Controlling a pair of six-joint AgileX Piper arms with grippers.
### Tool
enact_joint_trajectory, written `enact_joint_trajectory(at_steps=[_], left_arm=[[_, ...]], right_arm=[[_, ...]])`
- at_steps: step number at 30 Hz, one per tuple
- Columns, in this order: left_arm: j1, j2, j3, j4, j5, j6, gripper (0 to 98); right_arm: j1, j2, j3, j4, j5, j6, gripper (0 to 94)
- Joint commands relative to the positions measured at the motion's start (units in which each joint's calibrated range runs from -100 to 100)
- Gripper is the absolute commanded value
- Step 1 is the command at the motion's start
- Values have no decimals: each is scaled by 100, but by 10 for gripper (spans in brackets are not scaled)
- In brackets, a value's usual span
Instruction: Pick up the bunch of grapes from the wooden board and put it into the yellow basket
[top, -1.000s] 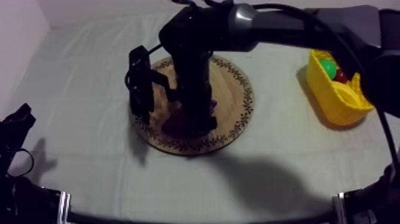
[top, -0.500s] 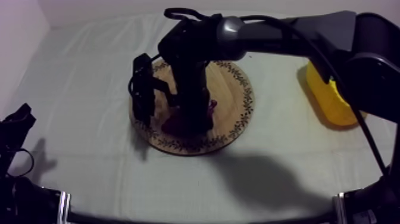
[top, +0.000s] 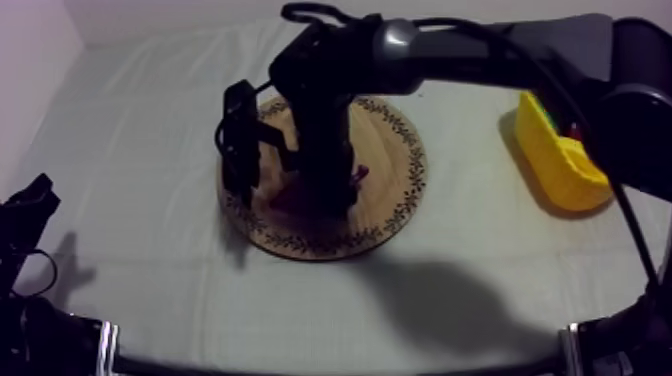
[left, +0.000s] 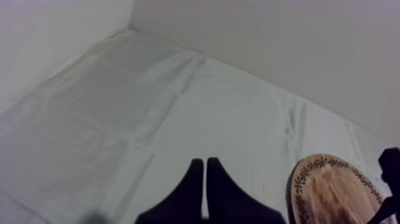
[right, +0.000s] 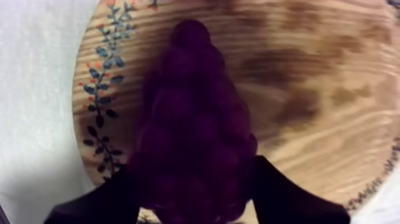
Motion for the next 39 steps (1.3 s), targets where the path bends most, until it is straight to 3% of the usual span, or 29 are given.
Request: enact_joint_trajectory(at_steps=[1,11,18,26,39], left_arm=[[-1,3,4,1,3,-1,0],[-1,3,4,1,3,-1,0],[-1,3,4,1,3,-1,0],[-1,3,4,1,3,-1,0],[-1,3,4,1,3,-1,0]], right_arm=[[0,-191,29,12,29,8,302],[85,-1225,-142,72,306,-25,290],[340,-1878,26,39,401,-257,269],[1017,-2598,509,-178,682,-558,261],[2407,-3550,1291,-320,1042,-586,260]])
